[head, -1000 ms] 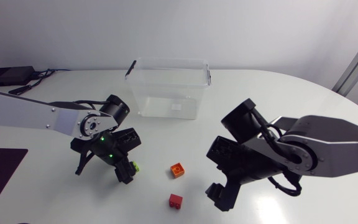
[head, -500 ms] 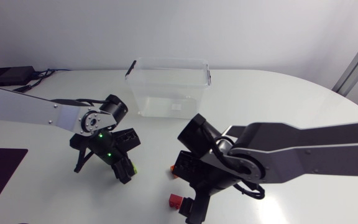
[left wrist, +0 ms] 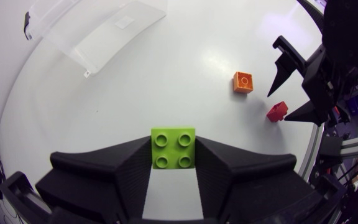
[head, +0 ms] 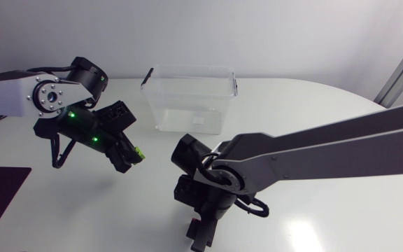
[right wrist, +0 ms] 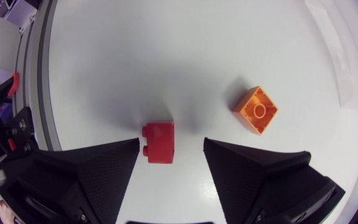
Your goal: Place the duplo bricks in the container
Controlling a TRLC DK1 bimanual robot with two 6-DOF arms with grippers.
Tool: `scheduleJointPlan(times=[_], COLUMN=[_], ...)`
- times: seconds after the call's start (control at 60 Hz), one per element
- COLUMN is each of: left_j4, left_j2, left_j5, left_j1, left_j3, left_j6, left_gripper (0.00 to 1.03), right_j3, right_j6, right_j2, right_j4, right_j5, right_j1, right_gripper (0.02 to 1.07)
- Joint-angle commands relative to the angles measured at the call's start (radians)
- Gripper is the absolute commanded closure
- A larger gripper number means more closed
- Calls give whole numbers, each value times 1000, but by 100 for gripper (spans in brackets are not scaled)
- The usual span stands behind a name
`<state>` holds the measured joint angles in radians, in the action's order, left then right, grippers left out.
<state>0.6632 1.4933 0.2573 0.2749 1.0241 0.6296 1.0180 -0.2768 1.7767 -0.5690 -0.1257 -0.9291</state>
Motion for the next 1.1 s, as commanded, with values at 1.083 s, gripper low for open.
scheduleJointPlan(times=[1.083], left_j4=[-323], left_j2=[427], left_j5=[8], left_j1=[21], left_j3=[651], left_j6=[-430], left_gripper=[72], right_j3=[166], right_j6=[-94], right_j2=[-249], right_j4=[-212], right_j5=[-98], right_j1=[308], right_gripper=[88])
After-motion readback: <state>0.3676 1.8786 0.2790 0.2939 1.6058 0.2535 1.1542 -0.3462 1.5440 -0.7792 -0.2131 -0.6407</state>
